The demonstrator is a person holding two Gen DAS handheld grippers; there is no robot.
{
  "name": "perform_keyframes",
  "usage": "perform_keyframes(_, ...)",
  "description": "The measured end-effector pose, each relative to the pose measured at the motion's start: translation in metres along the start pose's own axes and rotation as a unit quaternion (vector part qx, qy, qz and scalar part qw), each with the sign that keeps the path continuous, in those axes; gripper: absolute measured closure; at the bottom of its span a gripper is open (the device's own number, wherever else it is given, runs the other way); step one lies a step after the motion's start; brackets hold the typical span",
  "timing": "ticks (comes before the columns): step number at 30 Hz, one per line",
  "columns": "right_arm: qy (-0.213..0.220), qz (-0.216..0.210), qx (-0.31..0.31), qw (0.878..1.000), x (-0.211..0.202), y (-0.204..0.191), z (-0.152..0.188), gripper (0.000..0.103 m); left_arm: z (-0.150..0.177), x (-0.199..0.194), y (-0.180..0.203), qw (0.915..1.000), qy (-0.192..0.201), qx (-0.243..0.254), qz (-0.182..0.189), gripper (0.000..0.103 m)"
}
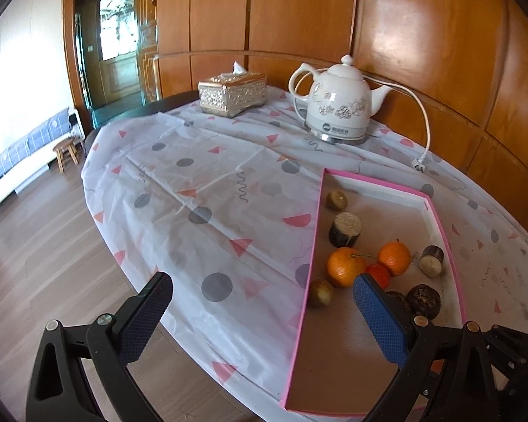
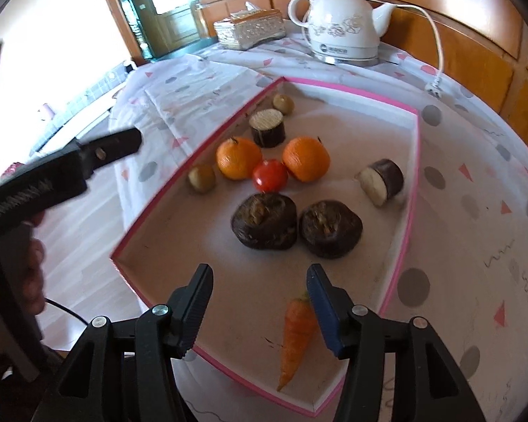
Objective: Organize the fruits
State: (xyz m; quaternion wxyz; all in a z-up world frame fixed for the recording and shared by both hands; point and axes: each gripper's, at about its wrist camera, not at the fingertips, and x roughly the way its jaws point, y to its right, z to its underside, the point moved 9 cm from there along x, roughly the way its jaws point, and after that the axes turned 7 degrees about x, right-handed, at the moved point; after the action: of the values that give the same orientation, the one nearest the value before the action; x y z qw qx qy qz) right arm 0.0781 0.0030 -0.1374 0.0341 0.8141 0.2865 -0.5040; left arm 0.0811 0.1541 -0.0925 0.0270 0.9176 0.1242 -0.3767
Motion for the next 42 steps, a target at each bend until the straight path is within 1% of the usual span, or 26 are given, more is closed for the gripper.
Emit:
perform_keyframes(2, 0.005, 0.004, 0.011, 1.000, -0.003, 0.002, 0.003, 0.047, -0.001, -0.004, 0.007, 0.9999, 0.006, 0.015, 0.001, 0.000)
perform_keyframes(5, 0.024, 0.009, 0.031, 0.999, -0.015, 0.008, 0.004, 0.047, 0.000, -0.008, 0.017, 0.9993, 0.009, 0.035, -0.001, 0.000)
perform_keyframes(9, 0.057, 0.039, 0.051, 0.996, -0.034, 0.019, 0.004, 0.045, 0.001, -0.016, 0.030, 0.9984, 0.017, 0.053, 0.001, 0.000)
perform_keyframes(13, 0.088, 0.071, 0.083, 0.990, -0.053, 0.036, 0.005, 0.045, 0.000, -0.028, 0.041, 0.9977, 0.033, 0.058, 0.016, 0.000)
perform_keyframes(17, 0.107, 0.094, 0.111, 0.984, -0.067, 0.051, 0.008, 0.045, -0.003, -0.039, 0.051, 0.9964, 0.049, 0.064, 0.026, 0.000)
perform_keyframes(18, 0.108, 0.096, 0.115, 0.983, -0.069, 0.053, 0.009, 0.045, -0.003, -0.042, 0.054, 0.9961, 0.051, 0.065, 0.030, 0.000)
perform_keyframes(25, 0.116, 0.115, 0.142, 0.976, -0.076, 0.066, 0.020, 0.045, -0.002, -0.050, 0.062, 0.9956, 0.055, 0.069, 0.031, 0.000)
perform_keyframes(28, 0.123, 0.125, 0.148, 0.973, -0.080, 0.070, 0.021, 0.045, -0.002, -0.052, 0.062, 0.9956, 0.058, 0.070, 0.023, 0.000)
perform_keyframes(31, 0.129, 0.132, 0.149, 0.971, -0.084, 0.072, 0.021, 0.045, -0.002, -0.052, 0.061, 0.9958, 0.057, 0.067, 0.022, 0.000)
perform_keyframes(34, 0.127, 0.131, 0.148, 0.972, -0.083, 0.072, 0.022, 0.045, -0.001, -0.050, 0.060, 0.9960, 0.055, 0.067, 0.020, 0.000)
perform_keyframes(42, 0.125, 0.132, 0.134, 0.974, -0.081, 0.065, 0.021, 0.045, -0.001, -0.050, 0.060, 0.9962, 0.053, 0.063, 0.027, 0.000)
